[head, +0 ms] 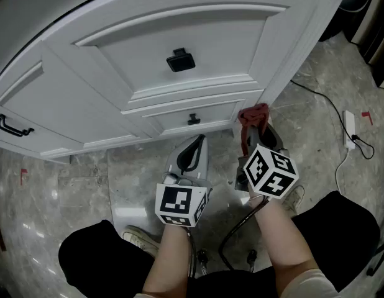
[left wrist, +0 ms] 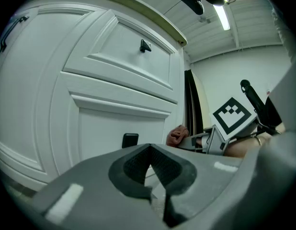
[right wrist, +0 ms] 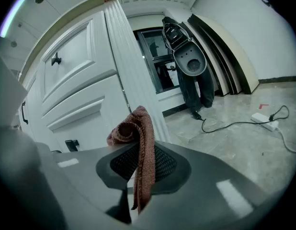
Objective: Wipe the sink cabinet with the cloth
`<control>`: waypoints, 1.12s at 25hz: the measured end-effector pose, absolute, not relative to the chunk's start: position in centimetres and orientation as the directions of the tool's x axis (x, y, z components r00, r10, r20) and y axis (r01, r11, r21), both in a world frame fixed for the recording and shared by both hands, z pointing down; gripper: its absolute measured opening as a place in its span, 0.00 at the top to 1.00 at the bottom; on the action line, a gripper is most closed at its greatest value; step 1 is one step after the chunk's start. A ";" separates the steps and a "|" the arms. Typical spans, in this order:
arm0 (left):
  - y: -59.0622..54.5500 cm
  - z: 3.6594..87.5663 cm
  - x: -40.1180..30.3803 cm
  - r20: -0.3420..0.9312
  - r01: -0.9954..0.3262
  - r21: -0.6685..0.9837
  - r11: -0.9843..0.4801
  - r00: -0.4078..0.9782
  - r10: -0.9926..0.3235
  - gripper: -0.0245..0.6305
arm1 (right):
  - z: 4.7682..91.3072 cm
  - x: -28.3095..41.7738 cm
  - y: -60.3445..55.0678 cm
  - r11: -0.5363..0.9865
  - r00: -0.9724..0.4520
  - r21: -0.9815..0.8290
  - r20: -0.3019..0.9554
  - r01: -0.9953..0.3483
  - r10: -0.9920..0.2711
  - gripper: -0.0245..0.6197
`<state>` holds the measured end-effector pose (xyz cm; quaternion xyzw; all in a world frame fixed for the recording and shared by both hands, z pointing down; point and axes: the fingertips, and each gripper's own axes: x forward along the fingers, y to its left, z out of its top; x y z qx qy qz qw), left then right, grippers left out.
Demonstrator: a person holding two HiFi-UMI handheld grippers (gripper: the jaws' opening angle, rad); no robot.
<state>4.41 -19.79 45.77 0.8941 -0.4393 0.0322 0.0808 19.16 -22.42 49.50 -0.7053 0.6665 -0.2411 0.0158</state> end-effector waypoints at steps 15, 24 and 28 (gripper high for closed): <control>-19.6 47.4 -9.6 0.159 -0.914 0.132 -0.385 0.402 -0.902 0.96 | 54.6 -1.7 -21.6 0.200 -0.361 -0.404 0.375 -0.893 -0.854 0.83; -18.9 47.8 -14.4 0.158 -0.928 0.151 -0.339 0.361 -0.919 0.96 | 54.2 -7.9 -23.5 0.292 -0.447 -0.442 0.301 -0.848 -0.842 0.83; -18.9 48.1 -14.7 0.158 -0.925 0.156 -0.347 0.371 -0.915 0.96 | 54.6 -7.3 -24.2 0.280 -0.434 -0.440 0.300 -0.853 -0.850 0.83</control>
